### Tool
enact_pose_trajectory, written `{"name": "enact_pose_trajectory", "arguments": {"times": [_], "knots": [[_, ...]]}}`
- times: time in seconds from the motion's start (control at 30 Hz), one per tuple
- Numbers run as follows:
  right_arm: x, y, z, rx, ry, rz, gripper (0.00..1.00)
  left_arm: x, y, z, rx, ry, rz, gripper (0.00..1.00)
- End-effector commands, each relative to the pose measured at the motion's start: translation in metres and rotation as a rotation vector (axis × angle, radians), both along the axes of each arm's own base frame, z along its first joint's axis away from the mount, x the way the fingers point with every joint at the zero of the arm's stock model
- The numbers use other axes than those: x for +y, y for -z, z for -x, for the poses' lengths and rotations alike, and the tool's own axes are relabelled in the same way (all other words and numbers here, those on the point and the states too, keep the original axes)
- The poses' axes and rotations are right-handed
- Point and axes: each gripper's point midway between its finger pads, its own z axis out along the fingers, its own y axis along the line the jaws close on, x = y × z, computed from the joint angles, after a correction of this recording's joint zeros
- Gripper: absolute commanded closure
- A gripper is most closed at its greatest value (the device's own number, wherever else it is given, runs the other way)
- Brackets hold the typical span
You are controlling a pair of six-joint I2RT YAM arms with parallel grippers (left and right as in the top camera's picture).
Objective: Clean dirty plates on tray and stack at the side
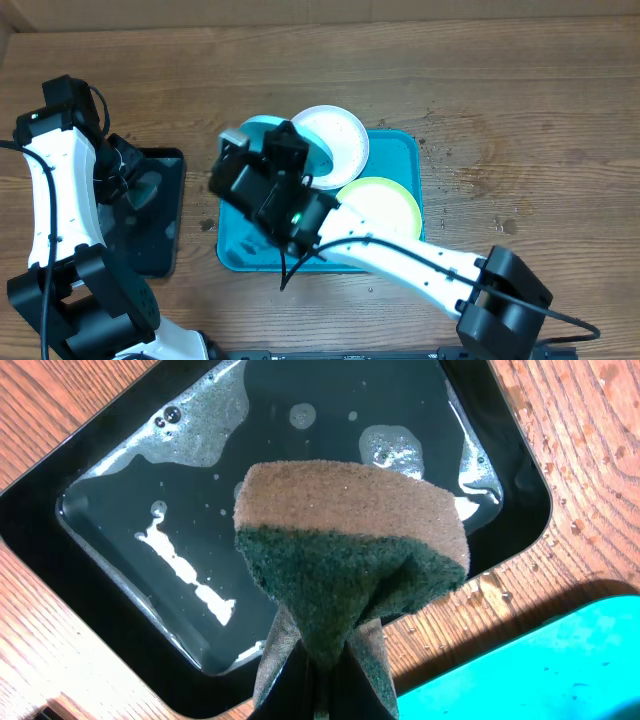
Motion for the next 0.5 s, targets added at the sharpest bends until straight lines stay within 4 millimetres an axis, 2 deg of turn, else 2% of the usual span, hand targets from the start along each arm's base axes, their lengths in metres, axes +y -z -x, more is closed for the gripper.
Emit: {"name": "enact_pose_trajectory", "arguments": {"times": [0.0, 0.2, 0.47], "knots": [[0.006, -0.045, 0.015, -0.090, -0.017, 0.010, 0.96, 0.001, -0.008, -0.002, -0.024, 0.018, -0.004, 0.96], [0.022, -0.045, 0.031, -0.091, -0.030, -0.108, 0.96, 0.001, -0.008, -0.002, -0.022, 0.031, -0.005, 0.96], [0.018, -0.035, 0.037, -0.062, 0.004, -0.168, 0.96, 0.001, -0.008, -0.002, -0.025, 0.033, -0.006, 0.95]]}}
